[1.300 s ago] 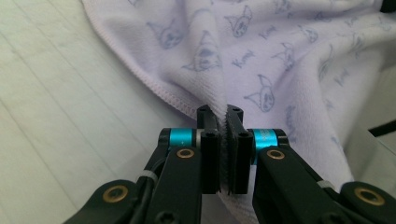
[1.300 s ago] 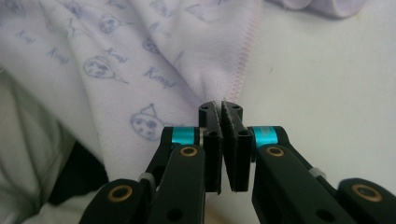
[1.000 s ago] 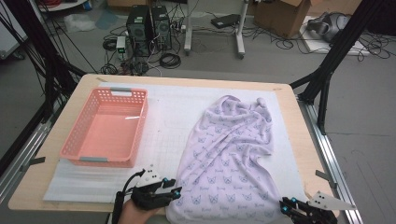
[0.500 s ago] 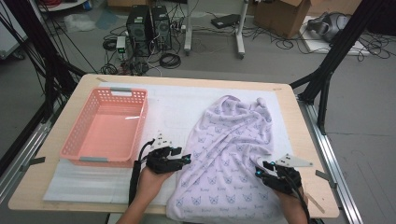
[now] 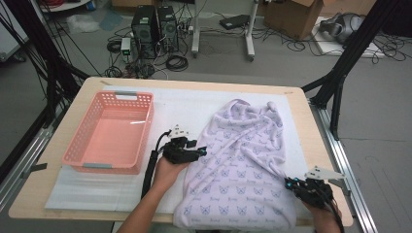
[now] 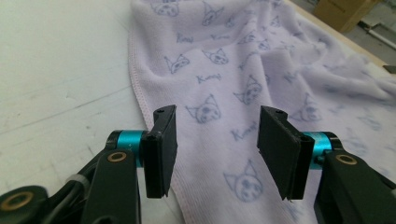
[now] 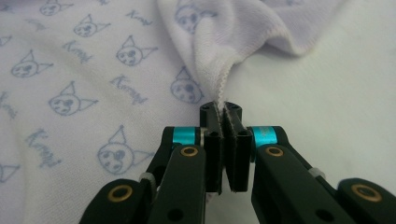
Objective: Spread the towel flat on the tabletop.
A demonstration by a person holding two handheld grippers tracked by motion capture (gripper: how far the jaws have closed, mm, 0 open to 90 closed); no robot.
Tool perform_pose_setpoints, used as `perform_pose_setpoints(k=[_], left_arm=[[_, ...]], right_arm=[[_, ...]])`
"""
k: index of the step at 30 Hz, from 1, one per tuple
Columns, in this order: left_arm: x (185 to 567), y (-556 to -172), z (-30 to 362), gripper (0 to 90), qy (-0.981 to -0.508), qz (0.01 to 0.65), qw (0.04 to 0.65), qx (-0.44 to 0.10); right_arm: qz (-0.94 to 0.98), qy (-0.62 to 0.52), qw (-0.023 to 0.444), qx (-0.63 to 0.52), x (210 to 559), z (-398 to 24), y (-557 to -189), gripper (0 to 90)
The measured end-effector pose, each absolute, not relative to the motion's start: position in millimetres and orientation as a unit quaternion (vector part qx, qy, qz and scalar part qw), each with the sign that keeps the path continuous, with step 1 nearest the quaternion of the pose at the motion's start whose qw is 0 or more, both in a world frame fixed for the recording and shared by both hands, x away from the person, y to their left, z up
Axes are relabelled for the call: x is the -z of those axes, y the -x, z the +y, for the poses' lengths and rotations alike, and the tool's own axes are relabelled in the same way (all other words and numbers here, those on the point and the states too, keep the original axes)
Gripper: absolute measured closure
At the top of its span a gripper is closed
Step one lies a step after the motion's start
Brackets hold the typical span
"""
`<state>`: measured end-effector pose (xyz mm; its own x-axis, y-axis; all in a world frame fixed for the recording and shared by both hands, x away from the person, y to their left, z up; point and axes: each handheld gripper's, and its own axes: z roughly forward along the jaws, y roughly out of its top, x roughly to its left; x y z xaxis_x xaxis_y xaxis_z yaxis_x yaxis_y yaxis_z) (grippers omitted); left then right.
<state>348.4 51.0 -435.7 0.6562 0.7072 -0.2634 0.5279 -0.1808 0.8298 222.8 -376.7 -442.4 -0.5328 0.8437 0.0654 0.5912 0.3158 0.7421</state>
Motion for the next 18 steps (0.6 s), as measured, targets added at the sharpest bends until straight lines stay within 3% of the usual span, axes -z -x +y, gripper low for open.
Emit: perform_pose_setpoints(k=[4,6,11,13,16,18], left_arm=[[439.2,-363.8,45.2,47.2,-0.764,0.412,0.486,-0.104],[443.1,-372.9,41.2,47.0,-0.773,0.417,0.465,-0.107],[450.4,-377.5,33.2,47.8,-0.79,0.416,0.431,-0.131],[450.1,-375.3,31.1,54.9,-0.799,0.406,0.414,-0.159],[448.3,-375.2,35.7,85.3,-0.801,0.408,0.412,-0.148],[446.0,-372.6,37.8,86.3,-0.807,0.407,0.401,-0.153]], right_arm=[[0.79,-0.461,0.173,-0.367,437.9,-391.4,-207.1,85.9],[0.782,-0.466,0.179,-0.374,435.3,-394.2,-207.1,75.4],[0.769,-0.466,0.19,-0.394,430.3,-391.6,-217.9,70.6],[0.767,-0.467,0.191,-0.396,430.1,-389.2,-223.7,70.5],[0.763,-0.47,0.191,-0.4,430.3,-386.1,-232.1,70.5],[0.762,-0.469,0.192,-0.403,430.0,-384.0,-236.8,70.5]])
